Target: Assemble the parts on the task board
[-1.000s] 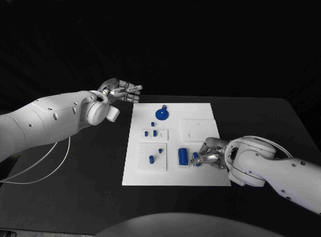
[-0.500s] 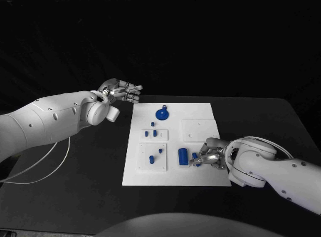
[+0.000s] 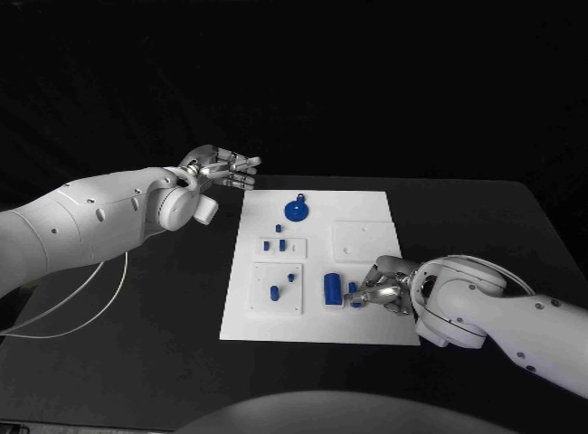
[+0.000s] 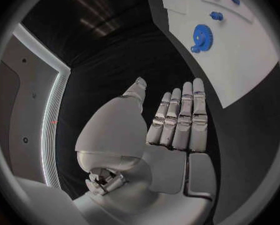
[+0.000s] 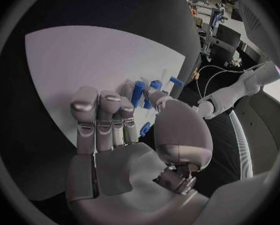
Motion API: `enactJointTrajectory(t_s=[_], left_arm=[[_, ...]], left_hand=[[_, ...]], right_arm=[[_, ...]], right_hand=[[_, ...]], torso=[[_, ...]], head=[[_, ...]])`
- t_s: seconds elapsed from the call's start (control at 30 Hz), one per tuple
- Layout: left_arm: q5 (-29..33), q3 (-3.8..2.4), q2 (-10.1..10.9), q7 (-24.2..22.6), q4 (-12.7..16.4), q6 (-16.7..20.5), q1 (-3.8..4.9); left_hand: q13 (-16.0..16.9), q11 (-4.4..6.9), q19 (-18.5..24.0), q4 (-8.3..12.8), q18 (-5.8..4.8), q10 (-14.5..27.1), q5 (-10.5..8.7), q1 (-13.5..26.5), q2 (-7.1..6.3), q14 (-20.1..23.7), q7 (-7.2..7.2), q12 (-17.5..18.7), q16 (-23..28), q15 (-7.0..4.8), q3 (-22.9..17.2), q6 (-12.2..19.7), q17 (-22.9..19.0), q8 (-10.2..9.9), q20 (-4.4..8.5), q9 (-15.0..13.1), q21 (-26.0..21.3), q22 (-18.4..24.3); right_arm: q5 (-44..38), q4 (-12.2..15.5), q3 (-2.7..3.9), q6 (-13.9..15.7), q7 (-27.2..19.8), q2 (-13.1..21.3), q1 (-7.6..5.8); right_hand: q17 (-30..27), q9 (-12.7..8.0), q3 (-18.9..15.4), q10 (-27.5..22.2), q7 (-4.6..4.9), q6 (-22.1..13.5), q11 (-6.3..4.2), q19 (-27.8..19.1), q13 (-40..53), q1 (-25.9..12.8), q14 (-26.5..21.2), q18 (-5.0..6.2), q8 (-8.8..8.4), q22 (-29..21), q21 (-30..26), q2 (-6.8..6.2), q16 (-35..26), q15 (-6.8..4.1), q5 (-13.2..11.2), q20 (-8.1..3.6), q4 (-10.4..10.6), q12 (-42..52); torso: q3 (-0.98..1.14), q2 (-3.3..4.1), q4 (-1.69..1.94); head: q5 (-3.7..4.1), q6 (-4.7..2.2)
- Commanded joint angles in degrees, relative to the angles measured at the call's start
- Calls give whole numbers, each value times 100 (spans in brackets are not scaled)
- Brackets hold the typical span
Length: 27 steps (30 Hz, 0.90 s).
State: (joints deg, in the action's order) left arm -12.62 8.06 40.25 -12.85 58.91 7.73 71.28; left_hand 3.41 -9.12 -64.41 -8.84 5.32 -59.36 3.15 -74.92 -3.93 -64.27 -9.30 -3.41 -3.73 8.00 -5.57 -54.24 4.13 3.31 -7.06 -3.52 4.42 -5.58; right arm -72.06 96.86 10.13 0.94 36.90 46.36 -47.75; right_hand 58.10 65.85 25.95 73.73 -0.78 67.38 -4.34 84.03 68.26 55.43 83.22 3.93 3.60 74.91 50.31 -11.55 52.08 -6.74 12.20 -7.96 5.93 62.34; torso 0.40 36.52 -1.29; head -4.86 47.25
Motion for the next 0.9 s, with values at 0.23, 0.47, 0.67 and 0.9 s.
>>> enactJointTrajectory(t_s=[0.23, 0.47, 0.67, 0.9], left_arm=[[-5, -4, 2, -19, 21, -97, 4], [-7, -3, 7, -10, 24, -97, 4], [-9, -3, 19, 1, 26, -93, 4], [-11, -1, 25, 11, 26, -93, 4]], left_hand=[[4, 3, -16, -57, 39, 60, -36, 11, -53, 46, -6, -1, 24, -5, 0, 79, -5, 19, 12, 4, 4, 11], [4, 3, -16, -57, 39, 60, -36, 11, -53, 46, -6, -1, 24, -5, 0, 79, -5, 19, 12, 4, 4, 11], [4, 1, -17, -72, 40, 62, -36, 7, -59, 45, -7, -1, 23, -5, -2, 84, -5, 19, 12, 4, 5, 14], [4, 1, -17, -72, 40, 62, -36, 7, -59, 45, -7, -1, 23, -5, -2, 84, -5, 19, 12, 4, 5, 14]], right_arm=[[239, 55, -18, 30, 4, 35, 34], [279, 69, -13, 66, -2, 85, 35], [436, 57, 8, 125, -33, 145, 35], [670, 64, 67, 178, -138, 193, 35]], right_hand=[[-13, 1, -20, 10, 9, 46, 35, 351, -8, -42, 3, 28, 12, 407, 4, -20, -32, -13, -39, -1, 92, 27], [-24, 11, -24, 11, 10, 55, 37, 350, -12, -53, 2, 30, 13, 399, -1, -33, -42, -11, -156, 1, 157, 26], [-25, 27, -27, 13, 16, 65, 41, 350, -16, -47, 3, 31, 13, 395, 5, -43, -40, -9, -416, 3, 232, 27], [-23, 64, -233, 19, 21, 80, 45, 349, -10, -33, 4, 35, 13, 389, 19, -76, -30, -5, -440, 7, 436, 42]], torso=[[2, 2, -2], [2, -1, -1], [3, 0, -2], [5, 1, -1]], head=[[-2, 2], [-5, 6], [-1, 12], [-3, 9]])
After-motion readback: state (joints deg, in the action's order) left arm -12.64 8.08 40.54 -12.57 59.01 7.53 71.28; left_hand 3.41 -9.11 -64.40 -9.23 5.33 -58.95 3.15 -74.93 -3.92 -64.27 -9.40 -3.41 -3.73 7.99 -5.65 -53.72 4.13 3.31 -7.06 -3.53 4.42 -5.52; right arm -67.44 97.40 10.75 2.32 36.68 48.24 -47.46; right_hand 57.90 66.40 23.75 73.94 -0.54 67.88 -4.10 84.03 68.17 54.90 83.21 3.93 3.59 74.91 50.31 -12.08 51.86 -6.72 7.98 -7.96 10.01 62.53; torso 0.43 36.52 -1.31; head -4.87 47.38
